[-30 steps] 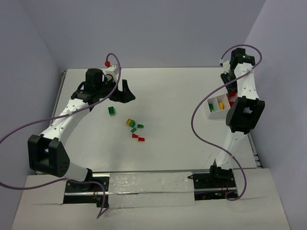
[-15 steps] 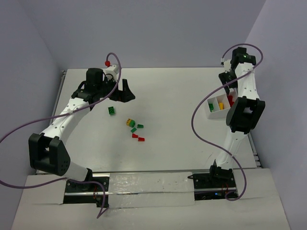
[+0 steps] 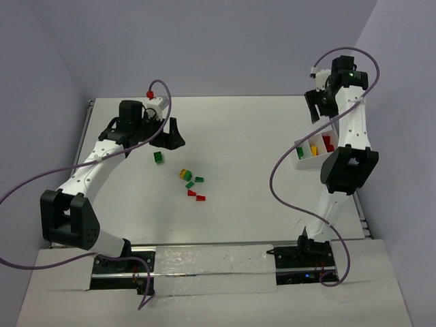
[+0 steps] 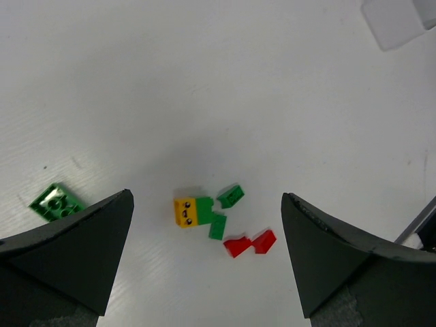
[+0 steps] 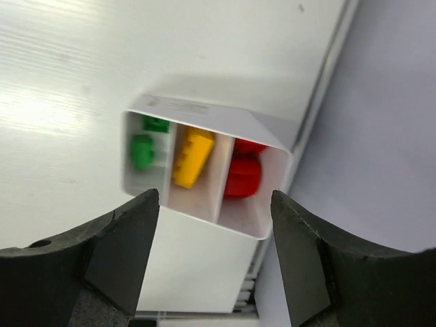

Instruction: Sort the legos into containers by color

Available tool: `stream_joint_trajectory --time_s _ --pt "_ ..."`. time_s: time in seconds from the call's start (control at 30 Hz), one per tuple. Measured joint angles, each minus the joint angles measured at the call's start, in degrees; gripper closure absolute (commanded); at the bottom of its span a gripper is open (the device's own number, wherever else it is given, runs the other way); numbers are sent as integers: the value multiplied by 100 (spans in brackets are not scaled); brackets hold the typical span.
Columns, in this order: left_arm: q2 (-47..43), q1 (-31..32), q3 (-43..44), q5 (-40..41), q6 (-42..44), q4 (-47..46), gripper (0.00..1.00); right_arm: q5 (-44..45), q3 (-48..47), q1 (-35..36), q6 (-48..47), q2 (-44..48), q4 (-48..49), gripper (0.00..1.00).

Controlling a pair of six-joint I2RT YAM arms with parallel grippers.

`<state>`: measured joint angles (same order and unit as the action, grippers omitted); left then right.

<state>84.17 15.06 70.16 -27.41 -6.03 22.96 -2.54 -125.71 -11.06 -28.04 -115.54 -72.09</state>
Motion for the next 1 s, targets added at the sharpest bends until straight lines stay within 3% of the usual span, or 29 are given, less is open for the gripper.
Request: stream_joint_trajectory --time_s 0.17,0.33,0.5,0.73,1.0 --pt "7 -322 -190 388 312 293 8 -819 176 489 142 636 62 16" --pt "390 -551 -187 1234 511 344 10 -1673 992 1010 299 1162 253 0" --pt "1234 -574 39 2025 659 502 24 -2106 1815 1328 483 1180 547 0" --pt "2261 -574 776 2610 192 762 29 -2259 2343 1450 682 1182 931 0" --pt "2556 -466 860 2846 -150 820 30 -2237 2638 1450 724 1193 1193 0"
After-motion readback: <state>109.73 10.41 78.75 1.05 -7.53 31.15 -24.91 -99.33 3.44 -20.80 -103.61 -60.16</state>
